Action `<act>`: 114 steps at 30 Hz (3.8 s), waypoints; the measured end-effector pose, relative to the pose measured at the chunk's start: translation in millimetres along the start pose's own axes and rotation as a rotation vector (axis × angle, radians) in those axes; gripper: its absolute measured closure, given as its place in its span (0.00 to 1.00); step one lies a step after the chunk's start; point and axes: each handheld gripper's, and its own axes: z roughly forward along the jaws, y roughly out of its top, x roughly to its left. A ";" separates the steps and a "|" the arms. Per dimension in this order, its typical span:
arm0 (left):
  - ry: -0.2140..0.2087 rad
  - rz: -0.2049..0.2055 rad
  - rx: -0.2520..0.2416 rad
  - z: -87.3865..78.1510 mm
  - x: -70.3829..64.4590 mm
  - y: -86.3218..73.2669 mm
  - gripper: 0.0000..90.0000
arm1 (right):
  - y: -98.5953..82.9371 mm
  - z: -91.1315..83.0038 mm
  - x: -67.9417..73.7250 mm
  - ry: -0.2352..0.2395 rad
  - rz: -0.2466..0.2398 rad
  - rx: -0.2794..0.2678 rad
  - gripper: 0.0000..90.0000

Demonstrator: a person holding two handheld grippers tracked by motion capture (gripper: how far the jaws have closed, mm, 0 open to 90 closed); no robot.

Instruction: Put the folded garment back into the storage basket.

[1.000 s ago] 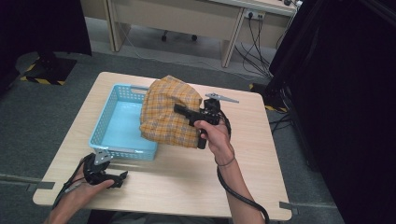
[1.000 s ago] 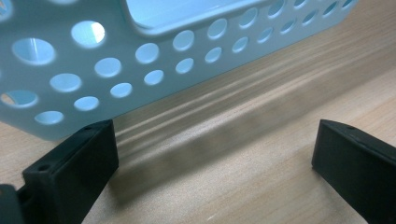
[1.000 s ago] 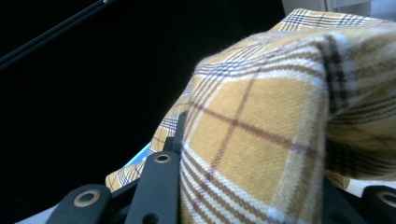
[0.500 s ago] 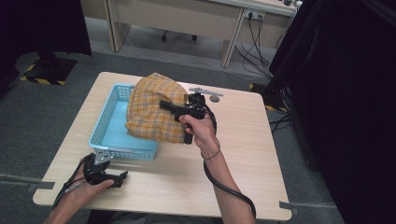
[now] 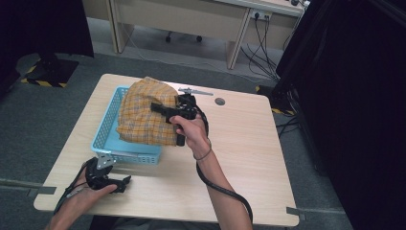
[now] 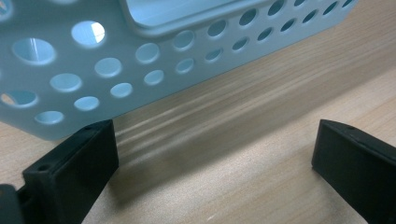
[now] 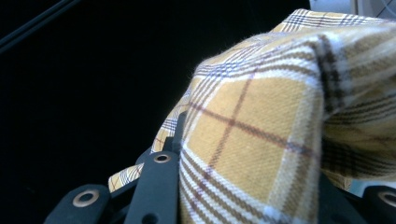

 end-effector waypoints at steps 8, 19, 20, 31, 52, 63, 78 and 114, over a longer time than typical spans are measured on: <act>0.000 0.000 0.000 0.0 0.0 0.0 0.00 | 1.1 22.1 8.2 0.007 0.002 0.020 0.79; 0.000 0.000 0.000 0.0 0.0 0.0 0.00 | -4.2 45.7 7.1 0.001 0.010 0.049 0.78; 0.000 0.000 0.000 0.0 0.0 0.0 0.00 | -4.2 45.7 7.1 0.001 0.010 0.049 0.78; 0.000 0.000 0.000 -0.1 0.1 0.0 0.00 | -10.5 63.4 0.8 -0.016 0.027 0.075 0.78; 0.000 0.000 0.000 -0.1 0.0 -0.1 0.00 | -17.6 82.4 -11.4 -0.069 0.042 0.119 0.74; 0.000 0.001 0.000 -0.2 0.0 -0.1 0.00 | -19.6 81.2 -14.3 -0.099 0.025 0.152 0.66; 0.016 0.019 -0.005 -0.3 1.4 0.3 0.00 | -5.2 41.9 -31.3 -0.160 0.047 0.107 0.54; 0.000 0.001 0.000 -0.1 0.0 -0.1 0.00 | -3.6 16.2 -32.1 -0.192 0.036 0.088 0.22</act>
